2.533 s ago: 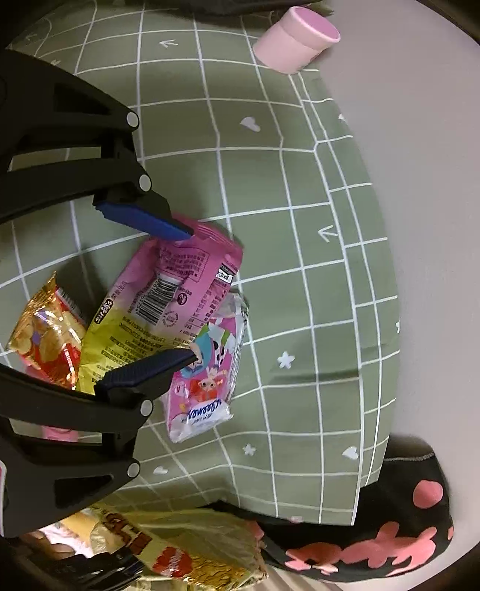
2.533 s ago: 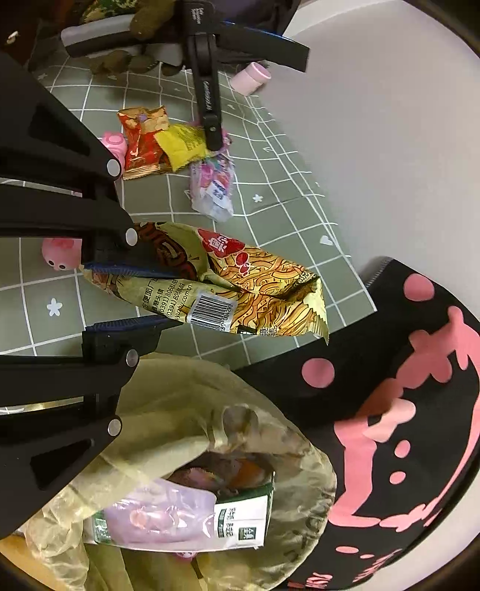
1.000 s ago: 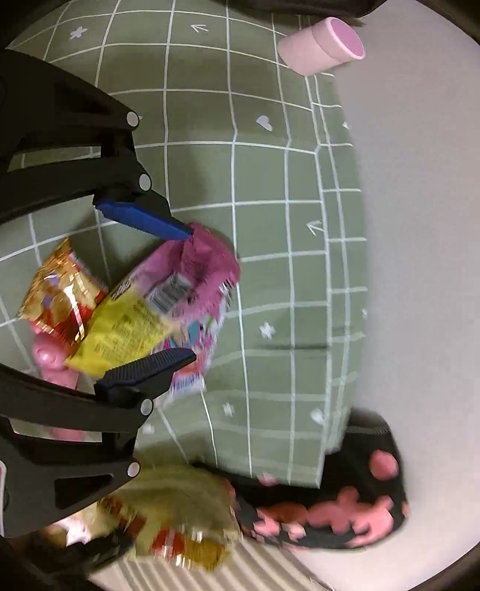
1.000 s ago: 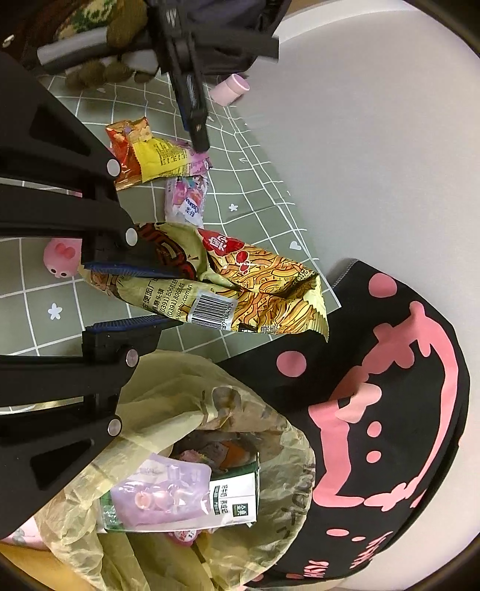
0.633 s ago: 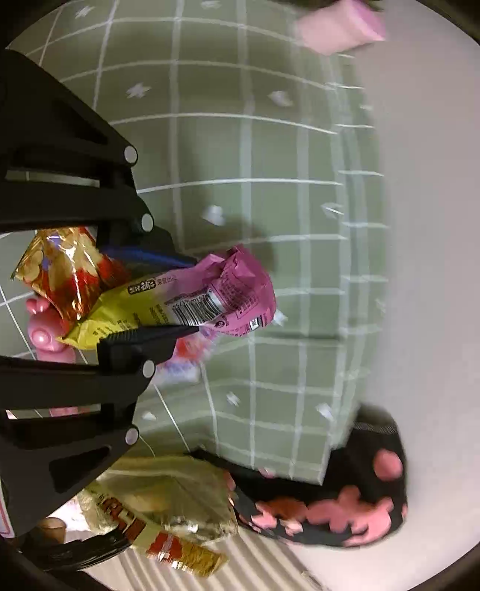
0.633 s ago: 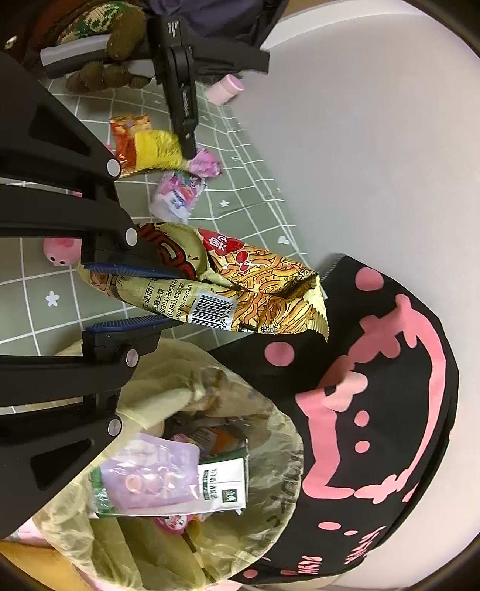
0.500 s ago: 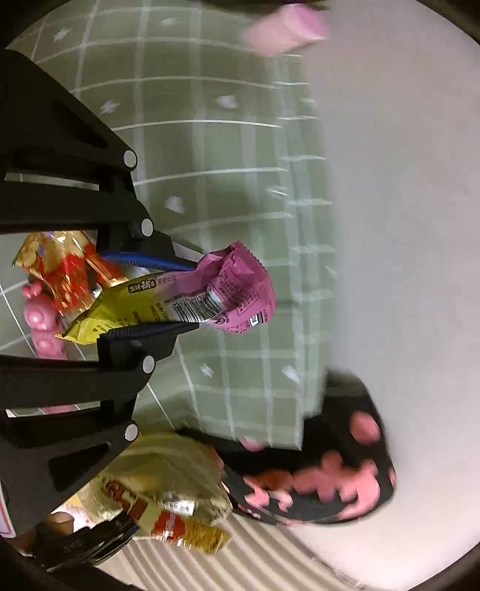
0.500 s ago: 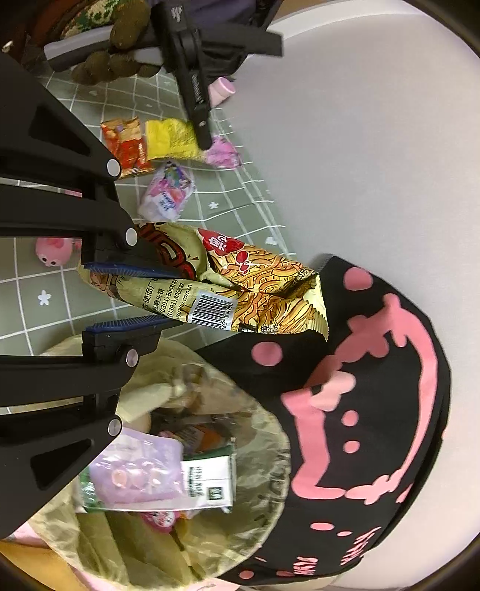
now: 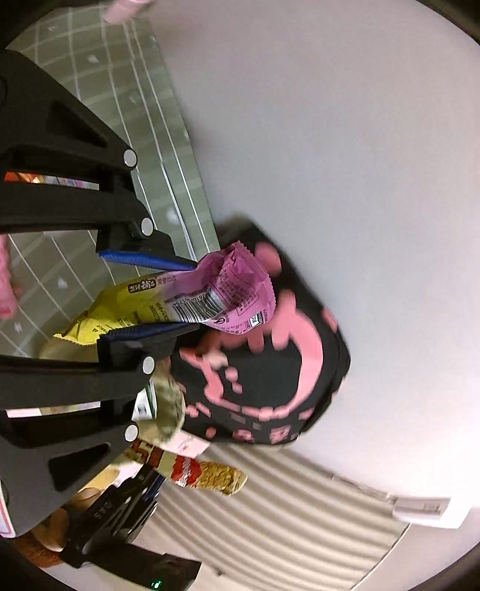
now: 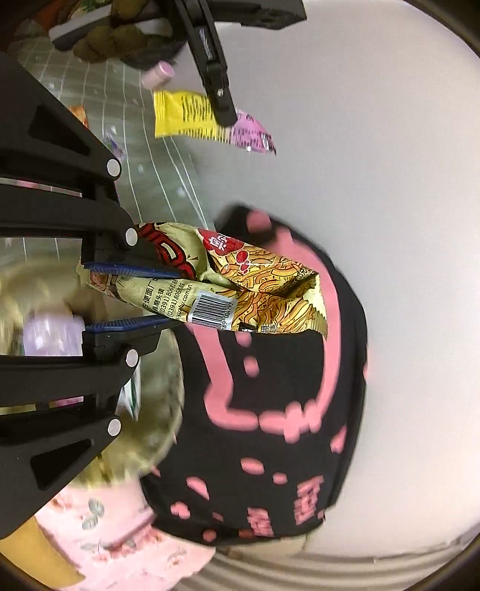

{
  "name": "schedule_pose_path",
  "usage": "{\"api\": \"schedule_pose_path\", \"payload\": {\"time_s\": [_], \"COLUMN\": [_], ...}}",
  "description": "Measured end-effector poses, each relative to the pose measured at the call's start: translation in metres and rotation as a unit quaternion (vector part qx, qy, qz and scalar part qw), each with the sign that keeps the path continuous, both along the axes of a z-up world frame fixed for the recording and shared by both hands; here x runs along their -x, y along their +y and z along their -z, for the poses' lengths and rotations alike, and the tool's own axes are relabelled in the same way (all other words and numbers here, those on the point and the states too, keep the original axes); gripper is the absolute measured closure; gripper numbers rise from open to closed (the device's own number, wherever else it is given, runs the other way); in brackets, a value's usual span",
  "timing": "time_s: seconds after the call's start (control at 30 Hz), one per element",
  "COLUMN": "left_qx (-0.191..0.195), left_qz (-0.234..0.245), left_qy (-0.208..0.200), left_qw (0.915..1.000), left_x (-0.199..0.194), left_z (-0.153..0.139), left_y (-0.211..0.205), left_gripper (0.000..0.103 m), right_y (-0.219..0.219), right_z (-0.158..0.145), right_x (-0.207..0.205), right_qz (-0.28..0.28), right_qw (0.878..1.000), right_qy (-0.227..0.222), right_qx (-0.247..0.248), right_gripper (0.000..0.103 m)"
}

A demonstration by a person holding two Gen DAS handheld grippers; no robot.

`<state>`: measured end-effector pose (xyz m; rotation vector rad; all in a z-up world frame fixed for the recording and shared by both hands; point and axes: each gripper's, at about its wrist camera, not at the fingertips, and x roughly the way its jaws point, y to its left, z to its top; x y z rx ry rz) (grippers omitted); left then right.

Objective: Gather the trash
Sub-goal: 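Lift both held wrappers and carry them over the yellow-bagged bin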

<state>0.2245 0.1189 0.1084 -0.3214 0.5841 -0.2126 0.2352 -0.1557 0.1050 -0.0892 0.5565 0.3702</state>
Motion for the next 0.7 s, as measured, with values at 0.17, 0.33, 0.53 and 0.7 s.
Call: {"api": "schedule_pose_path", "payload": {"time_s": [0.17,0.33,0.53,0.7], "left_qx": [0.009,0.006,0.002,0.007], "left_qz": [0.049,0.089,0.101,0.094], "left_qy": [-0.007,-0.009,-0.006,-0.003], "left_qw": [0.9987,0.996,0.9948,0.9955], "left_x": [-0.019,-0.029,-0.032,-0.031], "left_z": [-0.008,-0.008,-0.007,-0.006], "left_y": [-0.038,-0.07,-0.079,-0.07], "left_gripper": [0.078,0.078,0.078,0.078], "right_y": [-0.042,-0.065,-0.064,-0.051], "right_z": [0.001,0.014,0.047,0.086], "right_x": [-0.015,-0.022,-0.027,-0.032], "right_qz": [0.05,0.071,0.069,0.062], "right_qw": [0.999,0.997,0.994,0.99], "right_qy": [0.008,0.037,0.082,0.128], "right_qx": [0.012,0.0,0.0,0.021], "right_gripper": [0.083,0.083,0.083,0.083]}}
